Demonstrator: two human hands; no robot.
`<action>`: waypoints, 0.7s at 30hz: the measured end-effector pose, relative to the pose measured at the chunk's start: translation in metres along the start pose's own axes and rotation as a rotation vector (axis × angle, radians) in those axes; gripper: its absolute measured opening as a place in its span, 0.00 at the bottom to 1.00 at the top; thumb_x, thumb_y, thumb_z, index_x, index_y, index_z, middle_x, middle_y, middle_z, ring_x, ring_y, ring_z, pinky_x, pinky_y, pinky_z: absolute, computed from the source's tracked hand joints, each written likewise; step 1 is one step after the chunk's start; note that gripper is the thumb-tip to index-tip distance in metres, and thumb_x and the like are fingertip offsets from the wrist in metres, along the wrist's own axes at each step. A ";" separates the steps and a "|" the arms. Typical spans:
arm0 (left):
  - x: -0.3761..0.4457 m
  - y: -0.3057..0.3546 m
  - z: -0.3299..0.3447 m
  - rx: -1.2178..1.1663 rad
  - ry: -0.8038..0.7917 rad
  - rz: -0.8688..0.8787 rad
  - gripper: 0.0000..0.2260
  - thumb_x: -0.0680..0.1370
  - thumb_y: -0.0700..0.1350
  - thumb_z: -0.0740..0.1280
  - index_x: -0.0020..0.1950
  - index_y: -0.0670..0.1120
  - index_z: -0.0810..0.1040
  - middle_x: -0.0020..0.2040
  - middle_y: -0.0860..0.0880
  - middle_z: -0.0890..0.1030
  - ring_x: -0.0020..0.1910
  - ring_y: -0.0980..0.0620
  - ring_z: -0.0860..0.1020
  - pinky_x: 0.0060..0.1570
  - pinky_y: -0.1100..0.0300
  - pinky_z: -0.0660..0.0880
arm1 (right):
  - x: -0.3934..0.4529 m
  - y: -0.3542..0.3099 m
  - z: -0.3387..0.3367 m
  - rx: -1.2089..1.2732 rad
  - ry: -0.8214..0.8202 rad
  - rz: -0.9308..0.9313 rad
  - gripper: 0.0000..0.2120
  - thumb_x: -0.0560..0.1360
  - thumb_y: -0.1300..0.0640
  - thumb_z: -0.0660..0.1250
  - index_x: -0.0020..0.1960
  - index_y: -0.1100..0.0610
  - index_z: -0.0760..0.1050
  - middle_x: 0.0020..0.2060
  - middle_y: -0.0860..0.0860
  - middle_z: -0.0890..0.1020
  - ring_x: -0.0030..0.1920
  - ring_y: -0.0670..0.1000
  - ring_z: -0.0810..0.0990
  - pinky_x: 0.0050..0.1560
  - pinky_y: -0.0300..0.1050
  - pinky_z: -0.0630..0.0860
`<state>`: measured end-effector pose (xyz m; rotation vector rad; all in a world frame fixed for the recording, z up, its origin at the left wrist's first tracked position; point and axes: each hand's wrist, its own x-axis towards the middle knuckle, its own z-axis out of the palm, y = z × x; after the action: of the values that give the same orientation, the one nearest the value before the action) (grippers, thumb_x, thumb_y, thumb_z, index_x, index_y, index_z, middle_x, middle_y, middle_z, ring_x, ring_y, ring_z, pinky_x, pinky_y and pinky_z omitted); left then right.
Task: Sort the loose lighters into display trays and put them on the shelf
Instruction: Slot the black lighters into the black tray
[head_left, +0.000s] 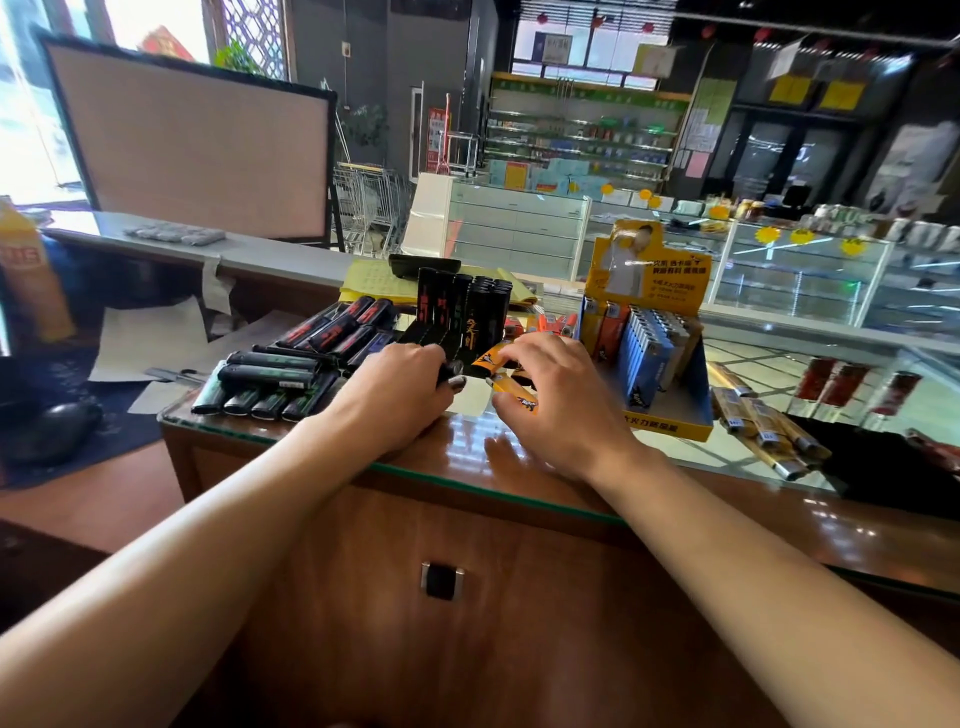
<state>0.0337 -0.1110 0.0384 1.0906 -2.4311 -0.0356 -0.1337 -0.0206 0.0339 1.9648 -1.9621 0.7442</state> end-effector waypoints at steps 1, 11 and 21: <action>-0.001 0.000 -0.001 -0.004 0.033 -0.012 0.08 0.79 0.48 0.65 0.51 0.44 0.78 0.44 0.47 0.79 0.42 0.46 0.75 0.40 0.54 0.70 | 0.000 0.000 0.000 0.003 0.005 0.001 0.21 0.77 0.48 0.64 0.69 0.52 0.71 0.67 0.48 0.72 0.68 0.49 0.64 0.67 0.43 0.61; -0.001 -0.008 0.002 -0.222 0.182 -0.030 0.06 0.74 0.47 0.70 0.44 0.46 0.79 0.37 0.48 0.80 0.39 0.46 0.76 0.37 0.55 0.69 | 0.004 0.000 0.001 0.096 0.064 -0.014 0.19 0.76 0.50 0.66 0.66 0.53 0.73 0.63 0.49 0.75 0.65 0.50 0.67 0.64 0.43 0.63; 0.003 -0.002 0.004 -1.140 0.155 -0.239 0.03 0.74 0.42 0.72 0.46 0.44 0.82 0.38 0.45 0.82 0.38 0.46 0.79 0.44 0.45 0.76 | 0.028 -0.019 -0.003 0.567 0.184 0.100 0.12 0.77 0.56 0.68 0.60 0.52 0.76 0.42 0.43 0.80 0.39 0.42 0.78 0.41 0.35 0.75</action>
<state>0.0316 -0.1149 0.0357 0.7465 -1.6361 -1.1872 -0.1171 -0.0418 0.0538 1.9880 -1.8867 1.5903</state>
